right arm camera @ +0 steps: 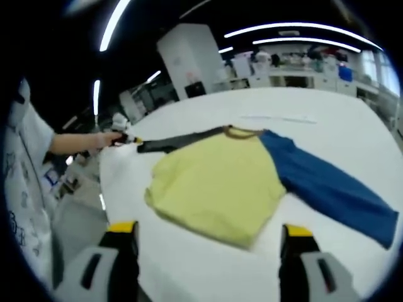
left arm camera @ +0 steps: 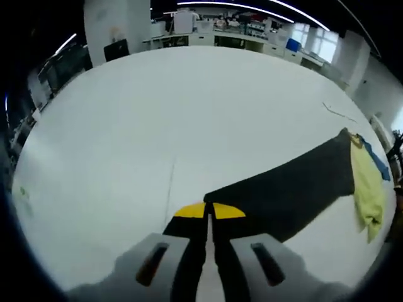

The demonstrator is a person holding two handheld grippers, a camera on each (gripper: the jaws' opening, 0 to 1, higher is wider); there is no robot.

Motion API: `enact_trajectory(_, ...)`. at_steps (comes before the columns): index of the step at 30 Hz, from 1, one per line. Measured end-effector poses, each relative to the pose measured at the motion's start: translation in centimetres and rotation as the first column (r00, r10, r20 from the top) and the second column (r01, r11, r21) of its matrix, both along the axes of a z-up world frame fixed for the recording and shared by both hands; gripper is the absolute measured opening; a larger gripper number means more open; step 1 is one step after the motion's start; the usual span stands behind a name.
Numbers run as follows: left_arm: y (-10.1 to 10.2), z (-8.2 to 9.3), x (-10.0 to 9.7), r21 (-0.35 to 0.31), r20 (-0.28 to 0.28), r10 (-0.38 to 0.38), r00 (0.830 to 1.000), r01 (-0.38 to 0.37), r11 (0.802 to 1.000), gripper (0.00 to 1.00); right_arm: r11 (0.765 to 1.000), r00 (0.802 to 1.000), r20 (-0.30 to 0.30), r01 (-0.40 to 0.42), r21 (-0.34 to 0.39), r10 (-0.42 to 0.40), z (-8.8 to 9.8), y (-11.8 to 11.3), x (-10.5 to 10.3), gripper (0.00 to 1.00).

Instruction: Fold the garment on the visible template until the final outline fits inside the template.

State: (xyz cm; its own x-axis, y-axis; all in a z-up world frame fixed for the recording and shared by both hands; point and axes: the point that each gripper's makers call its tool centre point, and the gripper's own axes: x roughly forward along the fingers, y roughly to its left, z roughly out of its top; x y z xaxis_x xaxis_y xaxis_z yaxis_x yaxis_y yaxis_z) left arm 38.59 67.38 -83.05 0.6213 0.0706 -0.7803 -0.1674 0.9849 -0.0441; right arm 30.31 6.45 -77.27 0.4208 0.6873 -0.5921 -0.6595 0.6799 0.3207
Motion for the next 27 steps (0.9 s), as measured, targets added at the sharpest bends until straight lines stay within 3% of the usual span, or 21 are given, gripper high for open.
enact_trajectory(3, 0.5, -0.3, 0.0, 0.000, 0.003, 0.008, 1.000, -0.008, 1.000, 0.00, 1.000, 1.000, 0.001, 0.004, 0.001, -0.004, 0.0, -0.1, -0.1, 0.93)
enact_trajectory(5, 0.9, 0.3, 0.2, 0.004, 0.036, 0.029, 0.999, -0.029, 1.000, 0.00, 1.000, 1.000, 0.003, 0.003, -0.003, -0.003, 0.0, -0.2, -0.3, 0.93)
enact_trajectory(7, 1.2, 0.7, 0.1, -0.001, 0.056, 0.044, 0.997, -0.044, 0.999, 0.07, 1.000, 1.000, 0.000, 0.005, 0.004, -0.005, 0.0, -0.1, -0.4, 0.93)
enact_trajectory(10, 1.1, 1.4, -0.8, -0.038, 0.080, 0.088, 0.993, -0.085, 0.996, 0.17, 1.000, 1.000, 0.002, 0.005, 0.006, -0.005, 0.0, -0.1, -0.5, 0.93)
enact_trajectory(12, 0.6, 1.9, -1.5, -0.054, 0.090, 0.096, 0.991, -0.091, 0.994, 0.18, 1.000, 1.000, 0.003, 0.002, 0.009, -0.002, 0.0, 0.0, -0.6, 0.93)
enact_trajectory(15, 0.5, 1.8, -1.7, -0.133, 0.110, 0.133, 0.985, -0.118, 0.984, 0.21, 1.000, 1.000, 0.008, -0.003, 0.016, 0.003, 0.1, 0.3, -0.6, 0.93)
enact_trajectory(18, 0.1, 1.0, -3.1, -0.130, 0.092, 0.119, 0.989, -0.107, 0.986, 0.21, 1.000, 1.000, 0.009, -0.009, 0.019, 0.009, 0.1, 0.6, -0.7, 0.93)
enact_trajectory(19, 0.6, 0.4, -2.7, -0.131, 0.086, 0.117, 0.989, -0.105, 0.986, 0.21, 1.000, 1.000, 0.009, -0.010, 0.019, 0.010, 0.1, 0.6, -0.7, 0.93)
enact_trajectory(24, -0.5, -0.8, -4.0, -0.115, 0.032, 0.080, 0.996, -0.076, 0.990, 0.17, 1.000, 1.000, 0.011, -0.013, 0.026, 0.013, 0.2, 0.7, -0.8, 0.93)
enact_trajectory(26, -1.8, -0.8, -4.8, -0.115, 0.023, 0.069, 0.997, -0.066, 0.991, 0.14, 1.000, 1.000, 0.011, -0.011, 0.027, 0.011, 0.3, 0.7, -0.7, 0.93)
enact_trajectory(27, -1.6, -1.3, -5.2, -0.112, -0.006, 0.067, 0.998, -0.068, 0.991, 0.12, 1.000, 1.000, 0.012, -0.011, 0.028, 0.011, 0.3, 0.6, -0.7, 0.93)
